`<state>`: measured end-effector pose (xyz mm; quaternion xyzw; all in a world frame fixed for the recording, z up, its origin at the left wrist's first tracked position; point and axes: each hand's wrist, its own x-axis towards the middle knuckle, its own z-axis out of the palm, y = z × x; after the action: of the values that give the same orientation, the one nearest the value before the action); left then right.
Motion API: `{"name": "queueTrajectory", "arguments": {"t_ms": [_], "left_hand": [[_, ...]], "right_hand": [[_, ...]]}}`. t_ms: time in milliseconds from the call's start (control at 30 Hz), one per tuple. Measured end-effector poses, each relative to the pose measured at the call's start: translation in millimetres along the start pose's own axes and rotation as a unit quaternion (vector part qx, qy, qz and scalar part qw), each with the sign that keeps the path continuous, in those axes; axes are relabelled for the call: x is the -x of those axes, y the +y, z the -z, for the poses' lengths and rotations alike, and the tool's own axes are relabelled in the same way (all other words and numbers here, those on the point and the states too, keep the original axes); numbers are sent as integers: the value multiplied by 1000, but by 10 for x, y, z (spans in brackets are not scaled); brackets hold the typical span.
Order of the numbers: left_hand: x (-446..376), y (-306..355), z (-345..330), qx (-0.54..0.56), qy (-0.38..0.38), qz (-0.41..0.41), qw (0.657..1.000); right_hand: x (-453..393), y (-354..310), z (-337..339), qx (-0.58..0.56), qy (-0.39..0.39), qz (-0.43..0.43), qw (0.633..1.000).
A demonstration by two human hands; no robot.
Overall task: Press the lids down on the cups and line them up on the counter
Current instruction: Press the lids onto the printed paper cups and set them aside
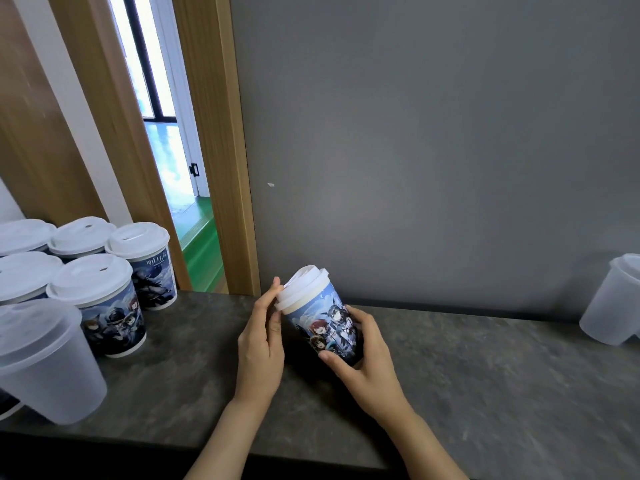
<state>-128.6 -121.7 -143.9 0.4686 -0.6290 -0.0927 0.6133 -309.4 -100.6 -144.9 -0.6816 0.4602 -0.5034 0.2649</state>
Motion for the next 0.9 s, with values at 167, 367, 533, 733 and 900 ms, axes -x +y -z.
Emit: {"name": "queueTrajectory", "arguments": {"t_ms": [167, 367, 533, 733, 900], "left_hand": [[11, 48, 17, -2, -23, -42, 999], [-7, 64, 29, -2, -20, -35, 999], [-3, 37, 12, 9, -13, -32, 999], [-2, 12, 3, 15, 6, 12, 1000], [26, 25, 15, 32, -22, 26, 999]], "right_hand": [[-12, 19, -2, 37, 8, 45, 998], [-4, 51, -16, 47, -13, 28, 998], [8, 34, -21, 19, -5, 9, 1000], [10, -10, -18, -3, -7, 23, 1000], [-12, 37, -3, 12, 5, 42, 999]]}}
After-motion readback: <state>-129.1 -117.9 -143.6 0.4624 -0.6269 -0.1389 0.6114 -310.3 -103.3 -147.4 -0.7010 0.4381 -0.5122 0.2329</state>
